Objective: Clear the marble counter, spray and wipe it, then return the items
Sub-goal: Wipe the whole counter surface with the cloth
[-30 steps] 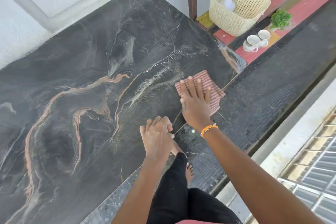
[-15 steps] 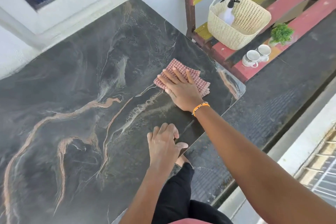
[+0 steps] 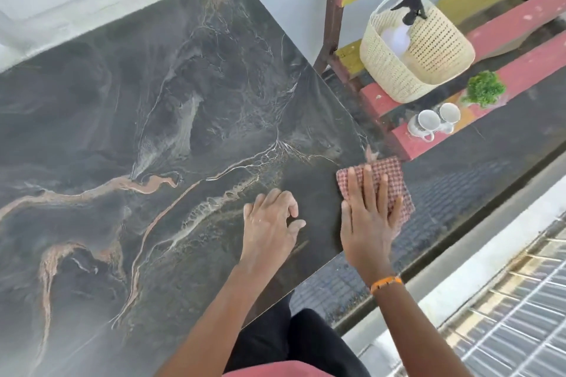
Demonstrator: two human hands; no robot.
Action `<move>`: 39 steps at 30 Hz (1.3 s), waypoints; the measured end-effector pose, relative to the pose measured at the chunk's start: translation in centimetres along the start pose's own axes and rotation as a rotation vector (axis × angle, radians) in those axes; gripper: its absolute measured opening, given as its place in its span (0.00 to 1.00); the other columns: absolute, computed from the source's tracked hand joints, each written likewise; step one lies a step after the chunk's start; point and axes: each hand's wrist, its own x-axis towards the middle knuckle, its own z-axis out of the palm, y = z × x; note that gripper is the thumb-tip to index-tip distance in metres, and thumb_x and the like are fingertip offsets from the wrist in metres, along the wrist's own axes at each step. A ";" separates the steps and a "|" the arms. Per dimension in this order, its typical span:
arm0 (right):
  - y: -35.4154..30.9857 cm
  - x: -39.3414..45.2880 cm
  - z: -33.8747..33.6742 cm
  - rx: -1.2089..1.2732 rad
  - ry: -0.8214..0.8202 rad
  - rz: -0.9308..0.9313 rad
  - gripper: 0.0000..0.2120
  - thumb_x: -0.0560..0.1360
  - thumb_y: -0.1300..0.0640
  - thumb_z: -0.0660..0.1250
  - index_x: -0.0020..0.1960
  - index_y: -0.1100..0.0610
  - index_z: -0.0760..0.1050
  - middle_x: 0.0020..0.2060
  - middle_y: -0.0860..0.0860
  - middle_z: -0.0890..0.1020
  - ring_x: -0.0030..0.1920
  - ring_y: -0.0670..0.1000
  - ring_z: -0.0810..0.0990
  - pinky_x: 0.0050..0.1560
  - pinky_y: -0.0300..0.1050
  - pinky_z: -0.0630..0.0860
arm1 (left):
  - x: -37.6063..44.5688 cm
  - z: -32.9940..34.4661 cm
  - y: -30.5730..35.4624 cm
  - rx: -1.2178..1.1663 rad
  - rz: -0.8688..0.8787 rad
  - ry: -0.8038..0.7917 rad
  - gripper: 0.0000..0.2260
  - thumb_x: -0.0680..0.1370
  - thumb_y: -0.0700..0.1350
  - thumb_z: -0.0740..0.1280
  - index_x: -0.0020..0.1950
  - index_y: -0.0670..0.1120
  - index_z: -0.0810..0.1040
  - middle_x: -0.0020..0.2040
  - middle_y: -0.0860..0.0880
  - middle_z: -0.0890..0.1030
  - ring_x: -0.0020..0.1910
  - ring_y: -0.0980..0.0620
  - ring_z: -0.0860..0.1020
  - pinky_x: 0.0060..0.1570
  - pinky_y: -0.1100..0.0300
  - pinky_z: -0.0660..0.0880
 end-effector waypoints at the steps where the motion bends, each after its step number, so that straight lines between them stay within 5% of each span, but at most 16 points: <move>1: -0.5 -1.2 0.2 -0.024 -0.015 -0.051 0.26 0.77 0.51 0.49 0.75 0.48 0.56 0.76 0.49 0.58 0.75 0.57 0.56 0.72 0.64 0.49 | 0.1 -0.1 -0.3 -0.008 -0.015 0.013 0.09 0.70 0.46 0.72 0.42 0.47 0.73 0.40 0.57 0.70 0.43 0.52 0.71 0.44 0.60 0.55; 8: -6.2 1.2 0.9 -0.118 -0.130 -0.510 0.25 0.78 0.49 0.51 0.75 0.45 0.54 0.75 0.47 0.60 0.75 0.57 0.58 0.71 0.65 0.53 | -0.2 -1.0 -2.3 -0.051 -0.198 0.099 0.13 0.70 0.38 0.70 0.37 0.52 0.69 0.36 0.56 0.71 0.41 0.54 0.70 0.44 0.60 0.55; 12: -9.4 6.7 1.3 -0.093 -0.164 -0.634 0.25 0.79 0.50 0.51 0.75 0.43 0.52 0.75 0.45 0.58 0.76 0.55 0.56 0.73 0.61 0.46 | -0.6 -1.1 -2.5 -0.036 -0.254 0.138 0.13 0.69 0.41 0.73 0.36 0.50 0.68 0.32 0.58 0.67 0.39 0.54 0.67 0.45 0.59 0.56; 22: -5.7 14.6 -0.5 -0.049 -0.121 -0.518 0.25 0.80 0.49 0.49 0.76 0.43 0.48 0.77 0.46 0.52 0.77 0.56 0.49 0.74 0.61 0.42 | -4.8 2.0 2.4 -0.022 -0.296 0.079 0.16 0.65 0.52 0.75 0.39 0.52 0.68 0.35 0.58 0.67 0.42 0.54 0.67 0.41 0.59 0.52; 29: 2.4 11.0 -2.1 -0.015 -0.110 -0.380 0.25 0.79 0.49 0.52 0.75 0.46 0.51 0.76 0.49 0.54 0.70 0.60 0.63 0.61 0.65 0.69 | -7.3 5.9 6.7 -0.010 -0.348 0.110 0.14 0.65 0.47 0.73 0.39 0.51 0.68 0.35 0.58 0.65 0.42 0.55 0.66 0.42 0.60 0.52; 33: 5.4 7.9 -2.0 -0.041 -0.072 -0.356 0.25 0.79 0.49 0.53 0.75 0.48 0.53 0.76 0.52 0.56 0.61 0.62 0.71 0.55 0.62 0.71 | -8.3 7.7 8.3 -0.055 -0.398 0.197 0.14 0.67 0.45 0.74 0.37 0.51 0.67 0.34 0.58 0.65 0.42 0.54 0.67 0.43 0.58 0.54; 39: 7.4 5.3 -1.8 -0.003 -0.019 -0.301 0.25 0.80 0.50 0.50 0.76 0.49 0.51 0.75 0.54 0.58 0.60 0.63 0.71 0.52 0.60 0.71 | -10.2 8.5 9.3 -0.527 -0.635 0.266 0.10 0.72 0.45 0.70 0.34 0.52 0.71 0.35 0.53 0.74 0.36 0.54 0.73 0.43 0.58 0.68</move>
